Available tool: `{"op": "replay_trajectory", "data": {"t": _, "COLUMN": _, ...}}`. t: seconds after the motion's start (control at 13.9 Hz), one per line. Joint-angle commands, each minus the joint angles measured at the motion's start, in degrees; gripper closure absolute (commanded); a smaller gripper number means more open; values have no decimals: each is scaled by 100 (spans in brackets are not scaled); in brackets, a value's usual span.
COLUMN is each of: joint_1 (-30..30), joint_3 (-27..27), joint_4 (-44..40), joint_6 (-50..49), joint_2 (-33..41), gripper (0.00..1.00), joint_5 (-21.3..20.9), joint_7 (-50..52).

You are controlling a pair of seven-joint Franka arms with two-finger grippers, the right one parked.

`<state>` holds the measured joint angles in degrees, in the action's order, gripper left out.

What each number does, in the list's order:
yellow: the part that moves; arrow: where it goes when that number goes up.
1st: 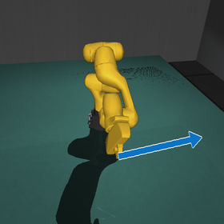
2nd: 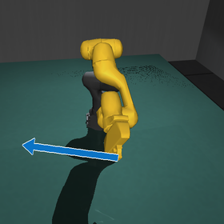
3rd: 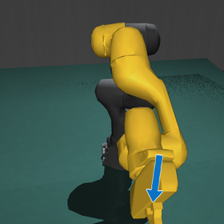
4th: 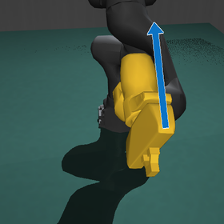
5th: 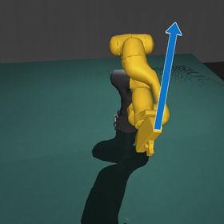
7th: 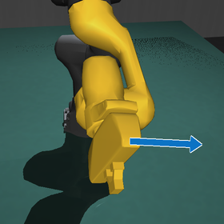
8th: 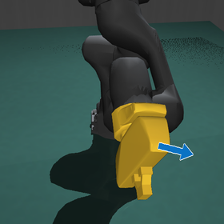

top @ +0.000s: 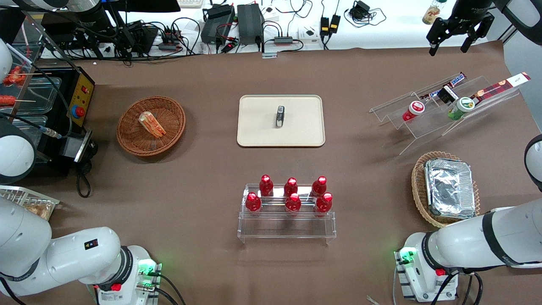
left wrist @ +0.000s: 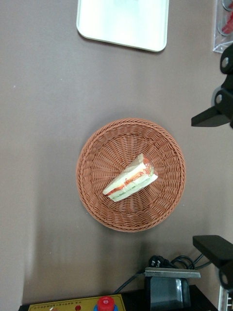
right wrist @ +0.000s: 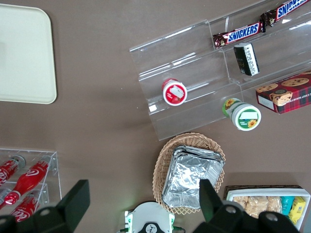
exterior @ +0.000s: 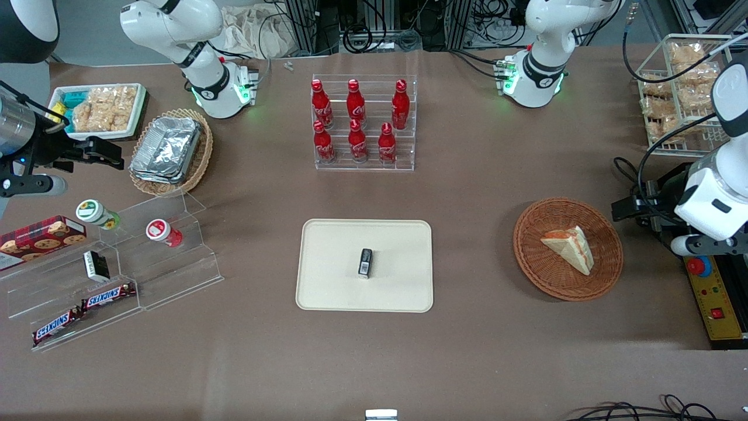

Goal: Place sandwich from basket to tray
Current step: 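Move the left gripper down toward the sandwich in the wicker basket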

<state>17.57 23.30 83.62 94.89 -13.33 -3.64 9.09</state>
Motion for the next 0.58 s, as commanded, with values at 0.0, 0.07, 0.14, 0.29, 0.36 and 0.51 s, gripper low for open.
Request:
{"op": "replay_trajectory", "data": {"t": 0.0, "joint_1": 18, "joint_3": 34, "joint_4": -153, "joint_6": -33, "joint_2": -134, "gripper": 0, "joint_5": -49, "joint_7": 224}}
{"op": "replay_trajectory", "data": {"t": 0.07, "joint_1": 18, "joint_3": 34, "joint_4": -162, "joint_6": -32, "joint_2": -143, "gripper": 0, "joint_5": -32, "joint_7": 242}}
{"op": "replay_trajectory", "data": {"t": 0.14, "joint_1": 27, "joint_3": 34, "joint_4": -188, "joint_6": -32, "joint_2": -178, "gripper": 0, "joint_5": 3, "joint_7": 251}}
{"op": "replay_trajectory", "data": {"t": 0.29, "joint_1": 27, "joint_3": 26, "joint_4": -197, "joint_6": -32, "joint_2": -266, "gripper": 0, "joint_5": -58, "joint_7": 242}}
{"op": "replay_trajectory", "data": {"t": 0.36, "joint_1": 36, "joint_3": -18, "joint_4": -136, "joint_6": -24, "joint_2": -266, "gripper": 0, "joint_5": -93, "joint_7": 347}}
{"op": "replay_trajectory", "data": {"t": 0.51, "joint_1": 36, "joint_3": -106, "joint_4": 188, "joint_6": 168, "joint_2": -205, "gripper": 0, "joint_5": -321, "joint_7": 837}}
